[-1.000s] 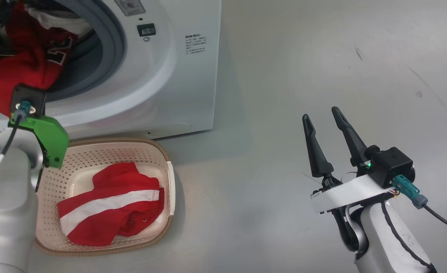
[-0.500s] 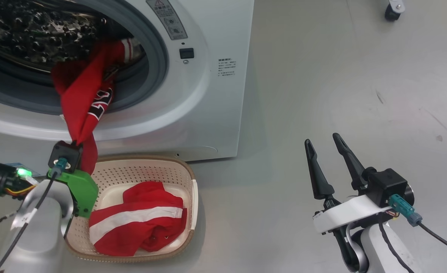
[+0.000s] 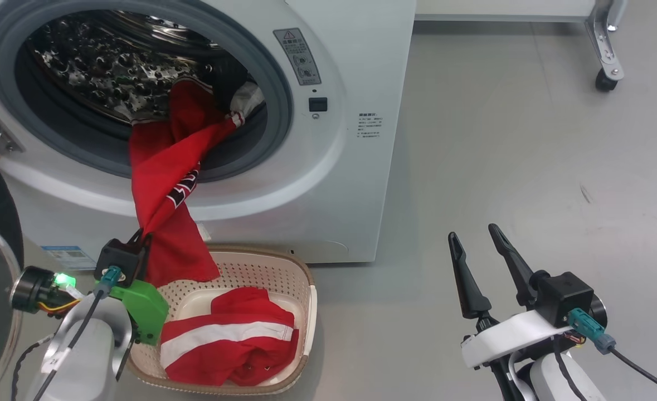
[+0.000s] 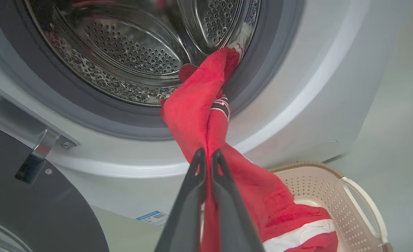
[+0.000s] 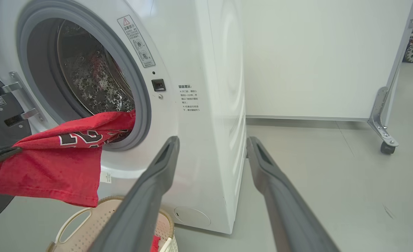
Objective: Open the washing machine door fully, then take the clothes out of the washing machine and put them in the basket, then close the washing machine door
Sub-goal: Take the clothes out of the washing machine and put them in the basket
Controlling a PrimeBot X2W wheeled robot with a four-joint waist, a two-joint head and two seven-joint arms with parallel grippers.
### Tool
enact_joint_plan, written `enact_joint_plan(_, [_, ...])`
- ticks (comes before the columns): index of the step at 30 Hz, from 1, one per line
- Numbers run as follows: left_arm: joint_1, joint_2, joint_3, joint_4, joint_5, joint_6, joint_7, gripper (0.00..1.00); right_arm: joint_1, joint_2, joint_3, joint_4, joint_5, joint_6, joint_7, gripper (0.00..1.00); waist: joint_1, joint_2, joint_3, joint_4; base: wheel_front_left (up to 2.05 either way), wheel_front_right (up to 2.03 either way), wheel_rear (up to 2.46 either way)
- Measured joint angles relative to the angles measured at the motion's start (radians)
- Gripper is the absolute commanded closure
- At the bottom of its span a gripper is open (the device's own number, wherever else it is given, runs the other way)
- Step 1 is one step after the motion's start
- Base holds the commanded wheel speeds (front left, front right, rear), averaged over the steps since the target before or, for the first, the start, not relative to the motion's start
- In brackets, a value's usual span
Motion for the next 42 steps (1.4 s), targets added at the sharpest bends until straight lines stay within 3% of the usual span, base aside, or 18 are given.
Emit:
enact_joint_plan(8, [0.051,-0.015,0.031,-0.159,-0.036,0.029,-0.012,1.00,0.011,0.000,0.006,0.000,0.000,-0.001,0.000,0.00,0.0000,0.0000,-0.035,0.034,0.00,0.00,0.00])
enact_joint_plan(16, [0.082,-0.019,0.070,-0.482,-0.056,0.062,-0.012,1.00,0.020,0.000,0.019,-0.001,0.000,-0.001,0.000,0.00,0.0000,0.0000,-0.050,0.045,0.00,0.00,0.00])
enact_joint_plan(23, [0.123,-0.020,0.093,-0.675,-0.060,0.082,-0.012,1.00,0.023,0.000,0.028,-0.004,0.000,-0.001,0.000,0.00,0.0000,0.0000,-0.046,0.042,0.00,0.00,0.00])
enact_joint_plan(33, [0.236,-0.019,0.077,-0.683,-0.060,0.082,-0.012,1.00,0.022,0.000,0.044,-0.008,-0.001,-0.001,0.000,0.00,0.0000,0.0000,-0.025,0.017,0.00,0.00,0.00])
enact_joint_plan(42, [0.326,-0.009,0.040,-0.567,-0.060,0.054,-0.012,1.00,0.016,0.000,0.053,-0.017,-0.001,0.000,0.000,0.00,0.0000,0.0000,0.008,-0.018,0.00,0.00,0.00])
